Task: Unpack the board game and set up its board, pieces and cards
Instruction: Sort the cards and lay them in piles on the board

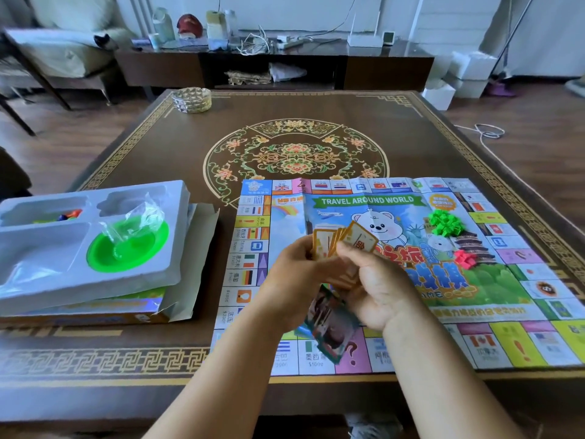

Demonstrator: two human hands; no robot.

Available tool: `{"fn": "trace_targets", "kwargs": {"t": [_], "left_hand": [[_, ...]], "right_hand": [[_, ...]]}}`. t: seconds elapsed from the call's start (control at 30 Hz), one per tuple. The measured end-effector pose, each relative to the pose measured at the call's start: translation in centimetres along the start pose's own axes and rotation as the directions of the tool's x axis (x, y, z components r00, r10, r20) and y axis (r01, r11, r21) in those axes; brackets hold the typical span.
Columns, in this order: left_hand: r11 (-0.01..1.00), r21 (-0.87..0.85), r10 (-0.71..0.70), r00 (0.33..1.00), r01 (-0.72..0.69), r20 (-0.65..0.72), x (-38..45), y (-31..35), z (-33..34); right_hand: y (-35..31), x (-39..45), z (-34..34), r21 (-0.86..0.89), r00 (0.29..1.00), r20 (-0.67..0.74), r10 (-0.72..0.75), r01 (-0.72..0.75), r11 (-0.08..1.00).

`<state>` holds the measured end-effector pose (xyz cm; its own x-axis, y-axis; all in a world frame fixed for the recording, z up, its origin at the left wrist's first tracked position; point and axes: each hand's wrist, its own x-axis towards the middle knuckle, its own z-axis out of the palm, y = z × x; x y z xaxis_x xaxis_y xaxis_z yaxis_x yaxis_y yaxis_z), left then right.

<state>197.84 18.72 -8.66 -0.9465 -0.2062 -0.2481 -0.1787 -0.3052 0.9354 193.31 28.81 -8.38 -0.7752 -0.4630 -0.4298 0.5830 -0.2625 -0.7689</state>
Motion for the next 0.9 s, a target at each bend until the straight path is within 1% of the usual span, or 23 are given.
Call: {"fn": "trace_targets", "kwargs": {"t": [0.03,0.07,0.13,0.2,0.33,0.37,0.43,0.5,0.57,0.67,0.7,0.8,0.87,0.9], "left_hand": [[0.999,-0.033,-0.005,1.0,0.006,0.02,0.0,0.2,0.0],[0.999,-0.041,-0.004,1.0,0.004,-0.001,0.1,0.3,-0.1],[1.0,-0.006,0.013,0.995,-0.014,-0.096,0.5,0.1,-0.1],[0.999,-0.025,0.017,0.991,-0.021,-0.136,0.8,-0.1,-0.1],[0.981,-0.193,-0.027,1.0,0.028,0.006,0.9,0.6,-0.5],[0.981,-0.193,-0.034,0.999,0.036,0.011,1.0,0.6,-0.5],[0.993,-0.112,-0.025,0.998,0.019,-0.058,1.1,0.5,-0.5],[0.995,-0.103,-0.02,0.994,0.009,-0.104,1.1,0.4,-0.4],[0.987,-0.153,-0.052,0.995,0.038,-0.09,1.0,0.6,-0.4],[0.959,-0.261,-0.121,0.992,0.109,-0.03,0.8,0.9,-0.5],[0.958,-0.261,-0.135,0.99,0.12,-0.042,0.8,0.9,-0.6],[0.976,-0.191,-0.124,0.987,0.104,-0.099,0.7,0.8,-0.6],[0.977,-0.188,-0.123,0.989,0.104,-0.088,0.6,1.0,-0.7],[0.97,-0.214,-0.134,0.988,0.115,-0.073,0.5,1.1,-0.8]], "right_hand": [[-0.1,0.1,-0.3,0.006,1.0,-0.004,0.008,-0.008,1.0],[-0.3,0.0,-0.4,0.009,1.0,-0.002,0.014,-0.014,1.0],[-0.4,-0.2,-0.3,0.006,1.0,0.015,0.024,-0.024,1.0],[-0.5,-0.4,0.0,0.0,0.999,0.026,0.04,-0.04,0.999],[-0.8,-0.1,-0.2,0.069,0.998,-0.039,0.042,-0.039,0.997],[-0.8,0.0,-0.4,0.067,0.998,-0.055,0.038,-0.034,0.997],[-0.7,0.0,-0.5,0.02,0.999,-0.048,0.025,-0.024,1.0],[-0.6,0.0,-0.5,-0.022,1.0,-0.016,0.015,-0.015,1.0],[-0.5,0.0,-0.4,-0.039,1.0,-0.009,0.008,-0.008,0.999],[-0.8,0.1,-0.6,-0.044,0.999,-0.049,0.007,-0.009,0.999],[-0.8,0.1,-0.7,-0.057,0.998,-0.059,0.005,-0.008,0.998],[-0.9,-0.1,-0.7,-0.08,0.999,-0.044,-0.03,0.026,0.996],[-0.9,-0.2,-0.8,-0.09,0.998,-0.034,-0.051,0.047,0.995],[-0.9,-0.1,-0.8,-0.101,0.998,-0.031,-0.06,0.056,0.993]]}}
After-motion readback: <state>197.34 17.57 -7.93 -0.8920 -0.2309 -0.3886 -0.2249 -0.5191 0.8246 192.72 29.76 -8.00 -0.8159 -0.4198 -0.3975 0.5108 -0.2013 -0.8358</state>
